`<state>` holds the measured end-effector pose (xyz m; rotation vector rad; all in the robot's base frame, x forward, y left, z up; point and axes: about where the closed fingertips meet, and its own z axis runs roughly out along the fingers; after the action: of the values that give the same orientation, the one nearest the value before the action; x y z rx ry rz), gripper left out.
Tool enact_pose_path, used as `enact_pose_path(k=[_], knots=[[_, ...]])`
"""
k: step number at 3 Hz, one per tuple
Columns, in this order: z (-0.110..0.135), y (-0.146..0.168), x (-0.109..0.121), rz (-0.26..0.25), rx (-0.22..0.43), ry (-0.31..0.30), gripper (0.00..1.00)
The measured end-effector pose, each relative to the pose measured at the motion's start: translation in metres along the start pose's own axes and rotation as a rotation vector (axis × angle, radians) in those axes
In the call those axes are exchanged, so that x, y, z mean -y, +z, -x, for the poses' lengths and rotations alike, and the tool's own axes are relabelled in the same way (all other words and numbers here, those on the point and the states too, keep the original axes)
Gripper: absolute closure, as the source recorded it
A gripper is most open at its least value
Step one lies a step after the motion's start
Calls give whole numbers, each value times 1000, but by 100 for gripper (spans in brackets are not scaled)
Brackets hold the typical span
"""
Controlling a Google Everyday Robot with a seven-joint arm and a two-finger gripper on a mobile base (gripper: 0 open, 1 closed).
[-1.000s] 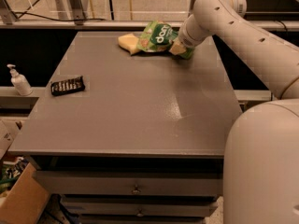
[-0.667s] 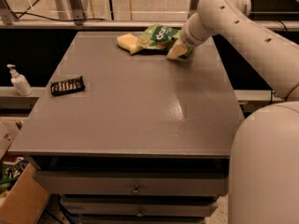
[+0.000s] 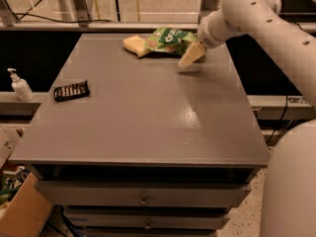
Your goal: Move green rice chip bag near sponge
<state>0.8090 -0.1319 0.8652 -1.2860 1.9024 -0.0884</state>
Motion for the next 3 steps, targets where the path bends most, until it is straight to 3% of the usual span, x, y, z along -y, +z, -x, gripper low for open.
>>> enact_pose_path(k=[2, 3], knots=[[-35, -75, 22, 33, 153, 134, 0], [-35, -75, 22, 33, 153, 134, 0]])
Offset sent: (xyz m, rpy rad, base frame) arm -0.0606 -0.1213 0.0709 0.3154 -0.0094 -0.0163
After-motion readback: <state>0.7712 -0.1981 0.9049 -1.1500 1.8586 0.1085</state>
